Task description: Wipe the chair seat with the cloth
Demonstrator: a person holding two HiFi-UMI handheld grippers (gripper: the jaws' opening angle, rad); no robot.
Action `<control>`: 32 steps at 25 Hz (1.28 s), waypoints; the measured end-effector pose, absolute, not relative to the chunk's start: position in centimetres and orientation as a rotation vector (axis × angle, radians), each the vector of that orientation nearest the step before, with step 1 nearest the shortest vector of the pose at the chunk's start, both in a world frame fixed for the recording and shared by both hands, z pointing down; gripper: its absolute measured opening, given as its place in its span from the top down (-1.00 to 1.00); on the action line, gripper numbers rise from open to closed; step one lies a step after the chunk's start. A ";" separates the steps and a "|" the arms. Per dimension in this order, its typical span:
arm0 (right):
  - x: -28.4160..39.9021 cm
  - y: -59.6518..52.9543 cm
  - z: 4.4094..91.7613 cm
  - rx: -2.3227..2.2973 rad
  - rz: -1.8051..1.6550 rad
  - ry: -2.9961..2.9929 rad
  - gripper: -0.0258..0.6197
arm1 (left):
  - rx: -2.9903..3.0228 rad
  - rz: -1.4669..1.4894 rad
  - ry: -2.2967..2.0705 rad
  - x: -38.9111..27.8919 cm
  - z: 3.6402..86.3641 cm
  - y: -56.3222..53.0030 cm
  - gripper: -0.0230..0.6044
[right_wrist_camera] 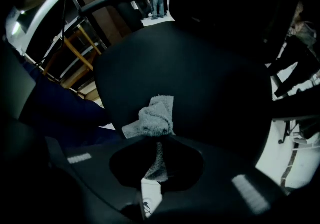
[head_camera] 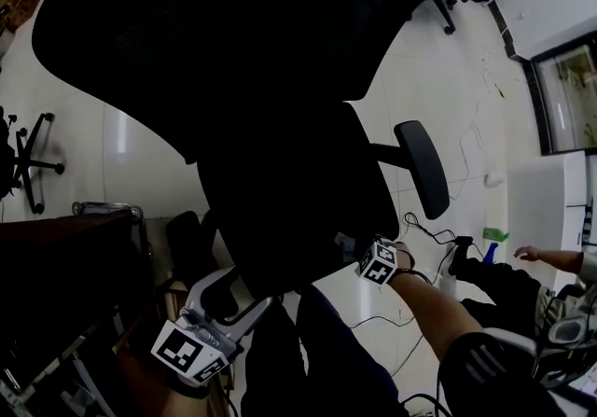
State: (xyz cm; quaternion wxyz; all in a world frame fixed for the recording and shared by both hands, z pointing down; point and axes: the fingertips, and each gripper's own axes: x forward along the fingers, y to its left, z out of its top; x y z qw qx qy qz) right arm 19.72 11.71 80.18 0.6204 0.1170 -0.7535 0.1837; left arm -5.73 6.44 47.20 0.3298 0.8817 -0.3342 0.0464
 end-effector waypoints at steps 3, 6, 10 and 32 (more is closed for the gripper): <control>22.7 10.5 79.8 0.341 0.429 -1.667 0.83 | 2.313 0.124 -0.864 -5.6 46.9 6.7 -0.02; 23.4 9.4 78.9 0.427 0.450 -1.639 0.83 | 2.323 0.121 -0.854 -5.6 46.2 6.8 -0.02; 20.2 7.3 74.2 0.604 0.556 -1.770 0.83 | 2.337 0.108 -0.840 -5.3 44.3 7.0 -0.02; 5.4 16.5 14.5 0.754 0.545 -2.636 0.83 | 2.381 0.005 -0.981 -7.7 11.4 17.3 -0.07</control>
